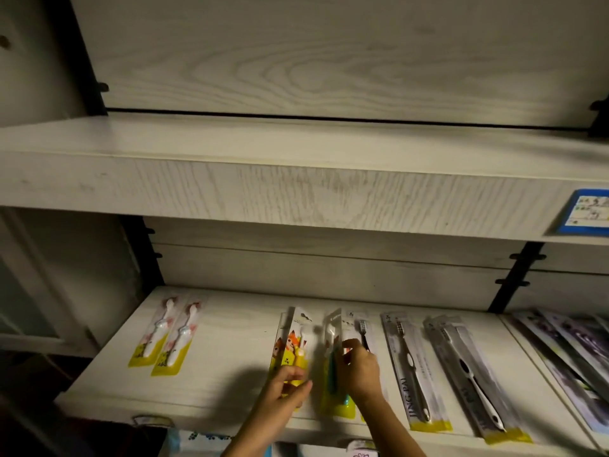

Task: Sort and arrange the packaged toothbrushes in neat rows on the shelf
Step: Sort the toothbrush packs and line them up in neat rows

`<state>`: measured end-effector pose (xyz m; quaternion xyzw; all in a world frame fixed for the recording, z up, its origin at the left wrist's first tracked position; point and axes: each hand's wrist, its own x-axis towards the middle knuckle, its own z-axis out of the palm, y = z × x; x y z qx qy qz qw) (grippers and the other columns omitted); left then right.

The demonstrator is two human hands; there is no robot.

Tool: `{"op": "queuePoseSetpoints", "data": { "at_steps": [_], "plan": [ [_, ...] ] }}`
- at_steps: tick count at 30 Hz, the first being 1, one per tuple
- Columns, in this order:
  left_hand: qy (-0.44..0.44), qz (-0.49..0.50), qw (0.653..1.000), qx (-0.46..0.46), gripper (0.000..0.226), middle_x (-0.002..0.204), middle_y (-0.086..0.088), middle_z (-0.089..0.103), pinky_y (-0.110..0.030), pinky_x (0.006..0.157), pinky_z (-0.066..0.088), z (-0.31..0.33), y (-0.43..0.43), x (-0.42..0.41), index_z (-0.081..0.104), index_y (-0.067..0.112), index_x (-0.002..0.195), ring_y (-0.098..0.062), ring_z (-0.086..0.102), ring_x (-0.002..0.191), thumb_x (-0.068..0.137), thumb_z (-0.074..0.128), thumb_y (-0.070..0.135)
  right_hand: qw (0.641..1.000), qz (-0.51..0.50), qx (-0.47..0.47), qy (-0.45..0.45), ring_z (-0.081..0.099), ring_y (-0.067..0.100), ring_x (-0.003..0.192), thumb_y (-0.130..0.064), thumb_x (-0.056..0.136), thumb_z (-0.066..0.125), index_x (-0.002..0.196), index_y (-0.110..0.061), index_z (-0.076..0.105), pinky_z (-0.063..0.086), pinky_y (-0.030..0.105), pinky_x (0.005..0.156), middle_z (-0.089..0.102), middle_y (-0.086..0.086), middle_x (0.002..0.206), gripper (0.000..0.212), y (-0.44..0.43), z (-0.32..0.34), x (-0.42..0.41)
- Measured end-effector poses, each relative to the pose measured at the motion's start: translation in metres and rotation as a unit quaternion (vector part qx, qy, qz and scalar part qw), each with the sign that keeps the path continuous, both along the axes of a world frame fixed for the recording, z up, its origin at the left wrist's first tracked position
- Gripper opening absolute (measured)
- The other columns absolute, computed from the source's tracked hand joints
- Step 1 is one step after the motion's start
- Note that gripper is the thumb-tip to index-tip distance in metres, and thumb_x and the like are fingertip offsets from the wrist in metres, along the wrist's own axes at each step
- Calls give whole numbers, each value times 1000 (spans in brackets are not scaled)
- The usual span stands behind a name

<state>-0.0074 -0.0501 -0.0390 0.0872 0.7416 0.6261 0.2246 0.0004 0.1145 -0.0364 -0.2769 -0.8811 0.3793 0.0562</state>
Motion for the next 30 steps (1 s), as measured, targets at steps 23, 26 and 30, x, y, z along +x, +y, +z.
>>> {"op": "queuePoseSetpoints", "data": {
  "at_steps": [23,26,30],
  "plan": [
    [181,319,901,-234,22,96,-28,64,-45,83,47,-39,-176,-91,66,1,93,-44,59,93,72,74,2,974,111,-80,182,59,5,78,-6,83,67,95,-52,54,45,12,66,48,-9,113,48,-154,19,-11],
    [188,267,900,-288,29,94,-28,62,-47,87,43,-48,-200,-130,61,-4,91,-44,56,96,73,75,14,976,93,-96,174,58,-2,80,-7,83,66,96,-74,38,45,11,67,46,-18,110,74,-198,13,-29],
    [185,217,866,-410,57,117,-21,56,-40,96,35,-41,-215,-162,55,-1,111,-35,48,113,77,67,43,978,110,-95,153,56,-7,83,-12,84,64,100,-77,28,42,11,62,43,-20,111,76,-243,8,-40]
  ]
}}
